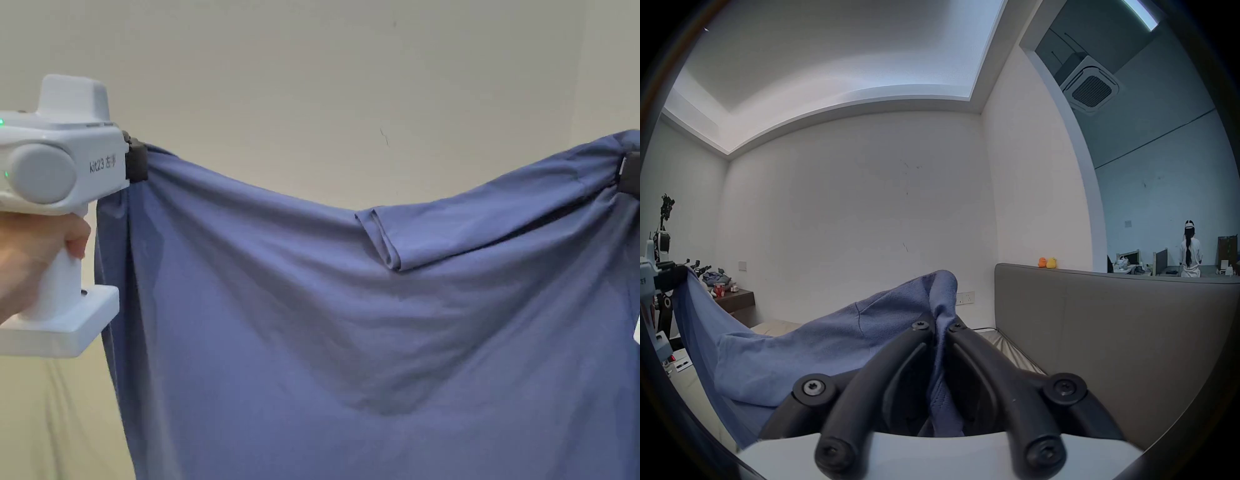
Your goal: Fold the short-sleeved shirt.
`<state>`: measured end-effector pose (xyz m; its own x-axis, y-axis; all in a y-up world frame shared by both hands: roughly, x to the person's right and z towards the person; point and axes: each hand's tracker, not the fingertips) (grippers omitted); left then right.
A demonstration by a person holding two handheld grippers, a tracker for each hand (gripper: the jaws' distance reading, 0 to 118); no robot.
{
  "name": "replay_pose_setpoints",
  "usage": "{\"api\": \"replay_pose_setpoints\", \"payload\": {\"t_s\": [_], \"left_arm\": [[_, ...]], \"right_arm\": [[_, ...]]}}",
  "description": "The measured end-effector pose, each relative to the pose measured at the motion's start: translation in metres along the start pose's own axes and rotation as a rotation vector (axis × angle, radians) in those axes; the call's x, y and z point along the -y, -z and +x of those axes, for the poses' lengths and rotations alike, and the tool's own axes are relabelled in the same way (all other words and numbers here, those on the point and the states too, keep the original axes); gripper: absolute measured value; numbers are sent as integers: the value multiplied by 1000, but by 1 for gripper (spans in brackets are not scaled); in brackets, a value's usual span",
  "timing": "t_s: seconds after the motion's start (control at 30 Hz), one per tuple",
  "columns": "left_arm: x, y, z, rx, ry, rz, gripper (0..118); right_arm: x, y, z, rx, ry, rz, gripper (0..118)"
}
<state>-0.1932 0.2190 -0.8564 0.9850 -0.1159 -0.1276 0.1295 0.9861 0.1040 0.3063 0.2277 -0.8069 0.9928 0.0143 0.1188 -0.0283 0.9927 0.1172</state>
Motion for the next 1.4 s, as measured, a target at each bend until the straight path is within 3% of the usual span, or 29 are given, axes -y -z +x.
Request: {"api": "replay_pose_setpoints", "payload": {"t_s": [0.13, 0.23, 0.4, 0.53, 0.73, 0.87, 0.9, 0.97, 1.0, 1.03, 1.1, 1.23, 1.33, 1.4], "left_arm": [[-1, 54, 3, -27, 12, -19, 0], [-7, 97, 7, -37, -15, 4, 0], [-17, 165, 26, -91, 74, 52, 0], [-3, 192, 39, -52, 69, 41, 0], [41, 194, 49, -1, 112, -4, 0], [78, 159, 41, 65, 133, -61, 0], [87, 146, 37, 78, 128, -68, 0], [108, 113, 27, 98, 130, -99, 0], [116, 99, 24, 101, 125, -114, 0], [128, 80, 18, 122, 117, -155, 0], [144, 45, 14, 116, 129, -215, 0], [181, -42, 3, 127, 29, -261, 0], [210, -109, -1, 122, 24, -295, 0], [229, -148, -6, 126, 7, -339, 0]], "right_arm": [[-4, 60, -6, -27, 2, 8, 3], [-10, 109, -17, -7, -58, 57, 3], [-2, 183, -27, 38, -33, 121, 3], [24, 220, -27, 43, 40, 80, 3], [64, 223, -24, 16, 0, 13, 3], [91, 185, -16, -25, 0, -47, 3], [95, 172, -15, -55, -57, -49, 3], [114, 133, -8, -98, 51, -124, 3], [121, 114, -3, -127, 50, -151, 3], [133, 90, 4, -137, 112, -161, 3], [155, 45, 11, -139, 163, -211, 3], [192, -47, 17, -102, 144, -272, 3], [220, -114, 25, -95, 228, -321, 3], [233, -150, 26, -85, 198, -355, 3]]}}
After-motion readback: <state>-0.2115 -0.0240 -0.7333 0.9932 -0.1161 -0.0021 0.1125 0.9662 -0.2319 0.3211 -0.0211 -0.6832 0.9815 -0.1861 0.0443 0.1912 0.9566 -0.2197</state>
